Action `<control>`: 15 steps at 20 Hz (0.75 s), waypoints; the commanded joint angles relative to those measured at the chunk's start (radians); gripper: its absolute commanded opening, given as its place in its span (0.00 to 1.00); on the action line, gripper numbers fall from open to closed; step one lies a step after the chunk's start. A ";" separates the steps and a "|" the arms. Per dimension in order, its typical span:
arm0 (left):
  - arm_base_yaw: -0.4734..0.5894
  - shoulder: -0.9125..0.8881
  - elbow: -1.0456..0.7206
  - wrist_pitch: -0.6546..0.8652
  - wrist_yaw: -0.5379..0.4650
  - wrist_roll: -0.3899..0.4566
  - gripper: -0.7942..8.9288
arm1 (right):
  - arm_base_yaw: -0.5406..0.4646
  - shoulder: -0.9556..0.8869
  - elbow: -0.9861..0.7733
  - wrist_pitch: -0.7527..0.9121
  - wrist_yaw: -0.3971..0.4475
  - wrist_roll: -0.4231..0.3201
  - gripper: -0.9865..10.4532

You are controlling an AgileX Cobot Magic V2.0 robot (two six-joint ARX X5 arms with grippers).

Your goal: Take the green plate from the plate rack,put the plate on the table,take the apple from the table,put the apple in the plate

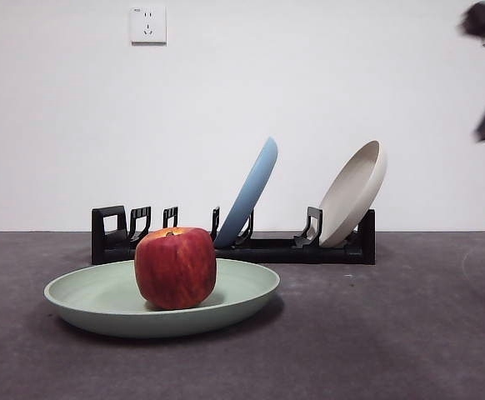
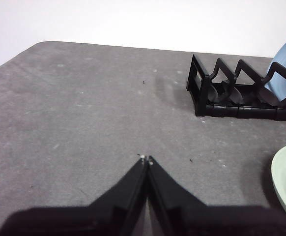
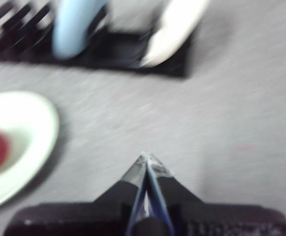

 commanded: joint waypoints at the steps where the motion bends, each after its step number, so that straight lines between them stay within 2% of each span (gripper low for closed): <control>1: 0.003 -0.003 -0.014 0.002 0.008 -0.004 0.08 | -0.103 -0.130 -0.006 -0.040 0.000 -0.043 0.07; 4: 0.003 -0.003 -0.014 0.002 0.008 -0.004 0.08 | -0.261 -0.288 -0.024 -0.057 -0.004 -0.052 0.07; 8: 0.003 -0.003 -0.014 0.003 0.008 -0.004 0.08 | -0.385 -0.446 -0.139 -0.039 -0.004 -0.073 0.07; 15: 0.003 -0.003 -0.014 0.003 0.008 -0.004 0.08 | -0.406 -0.563 -0.366 0.183 -0.011 -0.073 0.07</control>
